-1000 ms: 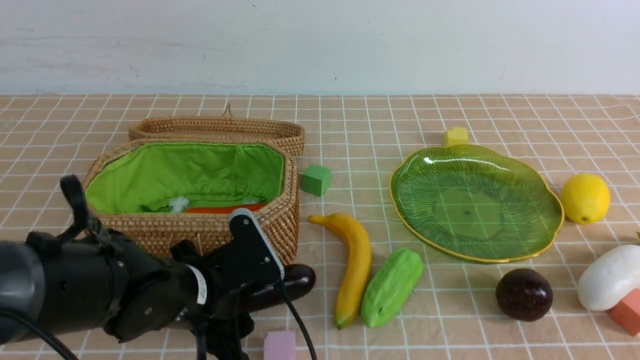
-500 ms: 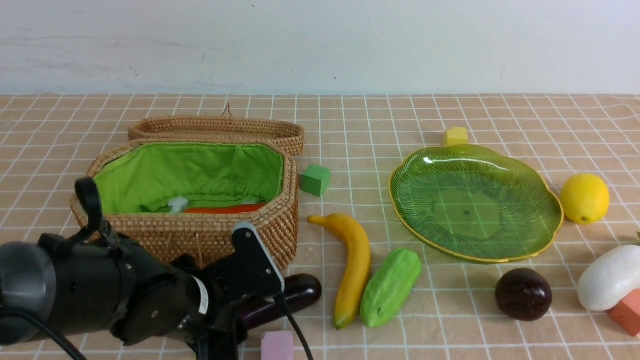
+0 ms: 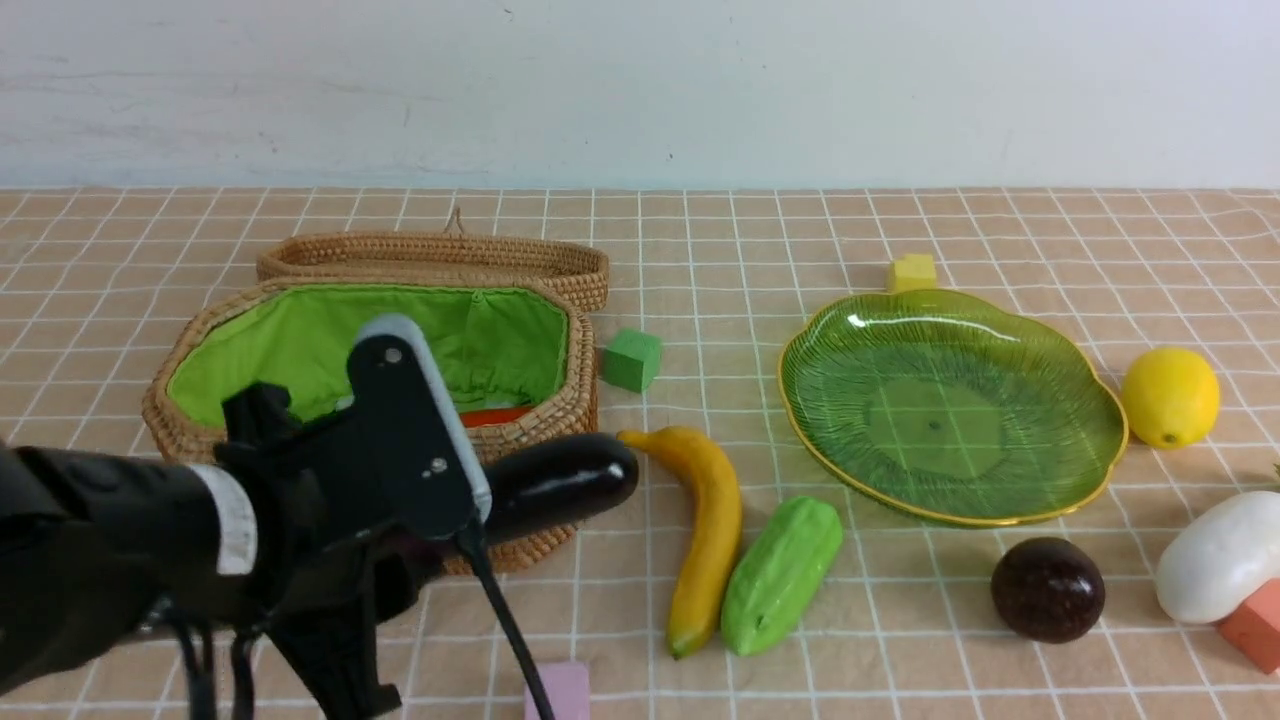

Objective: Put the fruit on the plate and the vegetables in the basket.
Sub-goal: Use the left arm to grab an eggplant and put it into the left basket

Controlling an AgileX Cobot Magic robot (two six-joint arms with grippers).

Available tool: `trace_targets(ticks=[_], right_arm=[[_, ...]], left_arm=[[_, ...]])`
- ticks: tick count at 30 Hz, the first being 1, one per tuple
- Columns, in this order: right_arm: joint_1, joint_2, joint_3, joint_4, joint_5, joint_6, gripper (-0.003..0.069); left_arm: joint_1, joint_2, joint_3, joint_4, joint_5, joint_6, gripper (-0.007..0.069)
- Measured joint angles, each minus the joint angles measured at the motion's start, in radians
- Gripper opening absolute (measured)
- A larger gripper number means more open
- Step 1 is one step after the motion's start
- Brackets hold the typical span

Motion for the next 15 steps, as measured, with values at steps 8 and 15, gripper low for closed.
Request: trace_targets(ticks=[8, 15], right_arm=[[0.0, 0.001, 0.0, -0.003, -0.049, 0.0, 0.0034], [0.0, 0.001, 0.0, -0.003, -0.051, 0.0, 0.0034]], left_arm=[[0.155, 0.001, -0.225, 0.239, 0.048, 0.009, 0.0273], [0.261, 0.205, -0.266, 0.299, 0.051, 0.009, 0.0275]])
